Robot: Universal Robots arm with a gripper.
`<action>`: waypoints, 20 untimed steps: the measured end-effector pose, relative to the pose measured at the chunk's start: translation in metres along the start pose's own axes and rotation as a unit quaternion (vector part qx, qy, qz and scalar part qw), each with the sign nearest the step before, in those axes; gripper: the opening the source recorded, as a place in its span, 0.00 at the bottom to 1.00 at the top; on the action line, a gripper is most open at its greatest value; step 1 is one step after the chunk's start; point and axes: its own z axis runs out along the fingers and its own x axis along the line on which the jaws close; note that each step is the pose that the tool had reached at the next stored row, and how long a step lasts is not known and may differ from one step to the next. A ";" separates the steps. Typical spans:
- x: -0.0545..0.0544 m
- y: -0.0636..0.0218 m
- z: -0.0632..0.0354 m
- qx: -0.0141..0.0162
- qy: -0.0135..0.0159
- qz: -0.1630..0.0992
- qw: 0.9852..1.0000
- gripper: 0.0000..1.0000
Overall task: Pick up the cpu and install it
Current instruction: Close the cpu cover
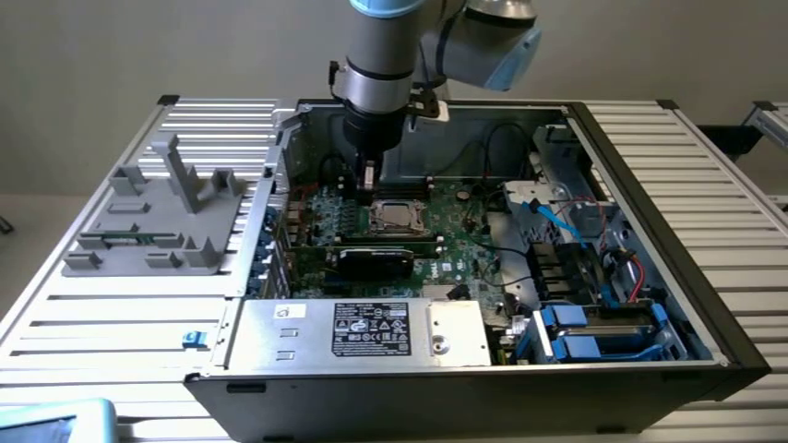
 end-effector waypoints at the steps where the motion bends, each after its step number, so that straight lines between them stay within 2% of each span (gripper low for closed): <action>1: 0.000 -0.0014 -0.0025 -0.001 0.000 0.000 1.000 0.12; 13: 0.002 -0.0116 -0.0410 -0.006 0.000 0.000 1.000 0.12; 15: 0.003 -0.0128 -0.0466 -0.007 0.000 -0.001 1.000 0.12; 20: 0.003 -0.0132 -0.0480 -0.008 0.000 -0.001 1.000 0.12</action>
